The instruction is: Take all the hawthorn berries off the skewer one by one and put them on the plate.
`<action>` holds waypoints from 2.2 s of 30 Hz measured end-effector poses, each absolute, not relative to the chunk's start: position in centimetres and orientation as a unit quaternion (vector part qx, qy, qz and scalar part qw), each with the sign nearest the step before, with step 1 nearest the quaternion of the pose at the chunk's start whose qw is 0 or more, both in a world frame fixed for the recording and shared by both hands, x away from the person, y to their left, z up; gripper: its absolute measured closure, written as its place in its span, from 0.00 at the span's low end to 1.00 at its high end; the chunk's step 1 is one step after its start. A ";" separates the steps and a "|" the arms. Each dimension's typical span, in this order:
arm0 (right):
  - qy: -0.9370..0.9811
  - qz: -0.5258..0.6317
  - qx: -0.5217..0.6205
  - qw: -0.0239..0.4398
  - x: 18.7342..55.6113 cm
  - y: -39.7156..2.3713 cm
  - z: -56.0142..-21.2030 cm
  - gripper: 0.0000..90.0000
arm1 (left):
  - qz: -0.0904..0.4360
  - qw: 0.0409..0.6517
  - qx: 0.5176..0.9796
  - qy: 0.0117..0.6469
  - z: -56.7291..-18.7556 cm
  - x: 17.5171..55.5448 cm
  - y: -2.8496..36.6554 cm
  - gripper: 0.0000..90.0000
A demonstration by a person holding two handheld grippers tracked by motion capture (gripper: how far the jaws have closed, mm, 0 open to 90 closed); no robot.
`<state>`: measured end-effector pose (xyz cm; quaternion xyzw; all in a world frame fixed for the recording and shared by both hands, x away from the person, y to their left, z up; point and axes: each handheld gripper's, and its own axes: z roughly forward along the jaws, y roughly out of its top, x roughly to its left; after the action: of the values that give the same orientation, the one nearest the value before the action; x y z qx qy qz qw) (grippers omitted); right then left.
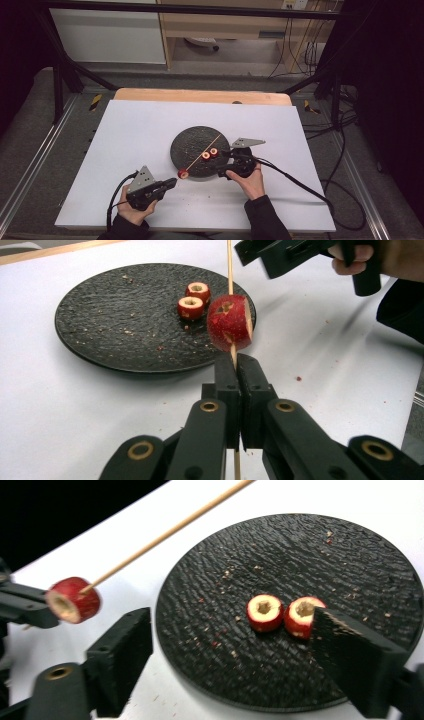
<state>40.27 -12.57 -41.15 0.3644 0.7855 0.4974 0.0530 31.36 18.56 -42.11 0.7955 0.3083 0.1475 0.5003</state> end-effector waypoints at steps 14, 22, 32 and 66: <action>0.778 0.521 0.351 0.025 38.1 -12.7 -41.5 0.08 | 0.142 0.498 0.801 0.299 -42.3 31.1 17.8 0.98; 0.778 0.527 0.341 0.000 37.6 -11.6 -42.4 0.13 | 0.138 0.492 0.809 0.289 -42.6 30.9 16.7 0.98; 0.787 0.529 0.317 -0.029 37.1 -10.3 -42.9 0.30 | 0.131 0.489 0.817 0.277 -42.9 30.7 15.5 0.98; 0.793 0.531 0.287 -0.085 37.1 -9.9 -42.6 0.68 | 0.132 0.493 0.818 0.266 -42.7 30.4 15.3 0.98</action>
<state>37.10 -9.94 -42.60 0.2871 0.7925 0.5312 -0.0854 30.42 15.26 -42.71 0.8177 0.2661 0.1318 0.4932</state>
